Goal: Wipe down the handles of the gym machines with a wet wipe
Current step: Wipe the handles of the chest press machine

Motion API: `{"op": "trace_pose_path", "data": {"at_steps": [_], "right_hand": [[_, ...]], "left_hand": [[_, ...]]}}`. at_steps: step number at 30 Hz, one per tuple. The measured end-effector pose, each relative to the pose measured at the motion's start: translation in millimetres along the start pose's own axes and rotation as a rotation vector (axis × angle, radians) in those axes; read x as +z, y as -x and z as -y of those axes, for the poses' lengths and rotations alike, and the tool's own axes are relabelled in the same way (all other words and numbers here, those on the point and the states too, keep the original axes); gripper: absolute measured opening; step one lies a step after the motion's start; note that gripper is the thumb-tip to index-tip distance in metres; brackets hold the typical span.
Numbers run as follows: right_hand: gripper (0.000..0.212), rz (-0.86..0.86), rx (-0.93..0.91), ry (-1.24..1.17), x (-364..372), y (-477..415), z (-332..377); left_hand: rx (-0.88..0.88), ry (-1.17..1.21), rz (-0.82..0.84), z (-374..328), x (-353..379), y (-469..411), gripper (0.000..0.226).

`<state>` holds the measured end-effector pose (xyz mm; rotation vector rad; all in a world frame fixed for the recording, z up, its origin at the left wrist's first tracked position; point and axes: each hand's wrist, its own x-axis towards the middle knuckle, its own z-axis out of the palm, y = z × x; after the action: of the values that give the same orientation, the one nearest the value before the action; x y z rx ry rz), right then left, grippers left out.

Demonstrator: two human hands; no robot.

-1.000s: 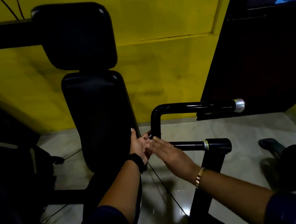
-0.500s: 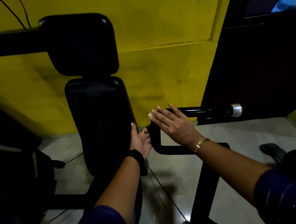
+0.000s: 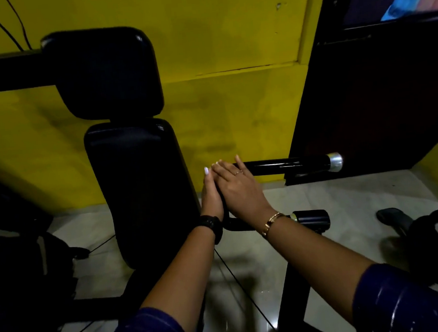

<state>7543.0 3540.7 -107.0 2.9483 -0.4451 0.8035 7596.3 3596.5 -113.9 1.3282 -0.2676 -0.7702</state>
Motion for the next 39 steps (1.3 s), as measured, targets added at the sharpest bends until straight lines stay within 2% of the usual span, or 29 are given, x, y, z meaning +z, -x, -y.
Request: {"op": "trace_pose_path", "data": {"at_steps": [3,6,8,12,16,18,22,25,28,31,34,36,39], "right_hand": [[0.024,0.184,0.082,0.050,-25,-16,-14],[0.022,0.331,0.259,0.035,-49,-31,-36],[0.028,0.357,0.339,0.017,-60,-27,-56],[0.029,0.216,0.382,0.043,-66,6,-91],[0.019,0.015,0.366,0.156,-58,45,-116],[0.029,-0.066,0.431,0.185,-59,70,-132],[0.065,-0.164,0.513,0.106,-60,113,-146],[0.058,-0.169,0.521,-0.044,-57,111,-143],[0.049,-0.214,0.789,-0.451,-60,93,-144],[0.045,-0.384,0.987,-0.757,-58,92,-137],[0.051,-0.487,0.986,-0.779,-53,102,-112],[0.057,-0.482,0.933,-0.773,-52,102,-110],[0.049,-0.435,0.923,-0.839,-56,89,-127]], "left_hand": [[0.103,-0.103,-0.033,-7,5,2,0.080],[0.280,-0.382,-0.043,-13,9,3,0.061],[0.376,-0.595,-0.014,-13,9,0,0.054],[0.644,-1.099,0.030,-13,12,-5,0.077],[0.848,-1.408,0.073,-9,29,-2,0.073],[0.903,-1.524,0.137,-7,43,-1,0.073],[0.945,-1.624,0.217,1,78,0,0.074],[0.996,-1.662,0.279,6,102,0,0.077],[0.984,-1.686,0.308,12,116,3,0.079],[1.000,-1.699,0.281,16,118,2,0.070],[1.038,-1.727,0.286,15,114,0,0.067],[1.030,-1.739,0.310,13,113,0,0.071],[1.026,-1.768,0.307,14,112,1,0.069]]}}
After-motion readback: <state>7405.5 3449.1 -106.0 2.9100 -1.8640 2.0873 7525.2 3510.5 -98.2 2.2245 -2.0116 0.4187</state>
